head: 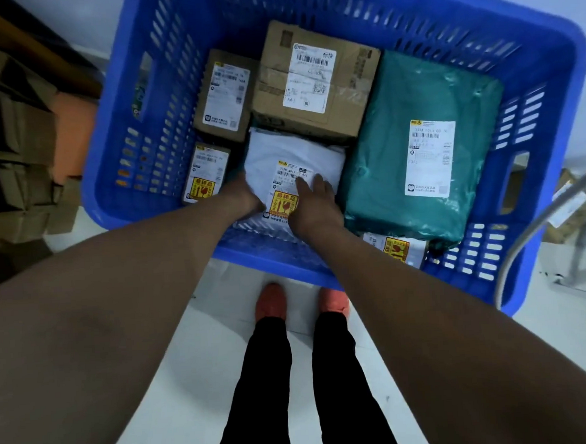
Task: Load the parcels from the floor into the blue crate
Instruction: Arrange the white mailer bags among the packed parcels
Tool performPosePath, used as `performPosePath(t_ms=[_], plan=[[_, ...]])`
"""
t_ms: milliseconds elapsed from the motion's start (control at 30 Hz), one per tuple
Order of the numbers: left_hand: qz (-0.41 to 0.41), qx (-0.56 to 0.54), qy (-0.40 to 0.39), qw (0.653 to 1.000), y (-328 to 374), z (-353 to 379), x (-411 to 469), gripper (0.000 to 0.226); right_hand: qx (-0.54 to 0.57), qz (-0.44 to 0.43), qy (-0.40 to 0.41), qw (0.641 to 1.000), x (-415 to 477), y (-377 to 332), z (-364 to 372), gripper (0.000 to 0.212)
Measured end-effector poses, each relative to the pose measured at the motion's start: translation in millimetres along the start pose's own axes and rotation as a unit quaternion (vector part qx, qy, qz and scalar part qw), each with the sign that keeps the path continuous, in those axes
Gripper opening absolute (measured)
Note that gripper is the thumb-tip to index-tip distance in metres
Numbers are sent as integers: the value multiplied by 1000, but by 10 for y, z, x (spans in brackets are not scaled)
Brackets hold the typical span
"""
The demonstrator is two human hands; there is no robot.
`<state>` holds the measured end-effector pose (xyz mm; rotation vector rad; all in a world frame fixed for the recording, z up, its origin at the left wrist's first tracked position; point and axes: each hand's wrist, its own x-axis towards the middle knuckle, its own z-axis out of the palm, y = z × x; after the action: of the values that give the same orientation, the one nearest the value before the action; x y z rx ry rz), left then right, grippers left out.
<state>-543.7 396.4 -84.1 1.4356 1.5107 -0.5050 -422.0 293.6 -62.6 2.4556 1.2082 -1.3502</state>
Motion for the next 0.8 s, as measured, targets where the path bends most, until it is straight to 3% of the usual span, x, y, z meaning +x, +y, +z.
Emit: performPosePath(t_ms=[133,300,367,400,500,567,600,667,800], plan=[[5,-10,15,1000,-108,39,77,85,-52,-23,-52,997,46,188,108,86],[17,-30,-3,999,-118,-21,71,91,-88,-20,-81,993,52,180,197,98],[10,20,2,1000,-125,0,81,96,-103,-29,-95,990,47,235,208,101],[27,76,-32,996,-112,19,67,94,-117,-35,-88,989,41,254,191,101],[63,255,-78,962,-90,82,134,106,-155,-69,1,985,33,233,102,91],[83,326,-16,941,-21,109,18,132,-170,-88,48,980,52,175,84,87],[125,338,31,932,5,124,-3,137,-190,-98,59,975,66,155,97,90],[180,411,51,892,17,141,5,137,-247,-114,62,960,145,147,141,98],[179,485,46,855,-8,201,146,139,-259,-91,56,960,326,178,243,114]])
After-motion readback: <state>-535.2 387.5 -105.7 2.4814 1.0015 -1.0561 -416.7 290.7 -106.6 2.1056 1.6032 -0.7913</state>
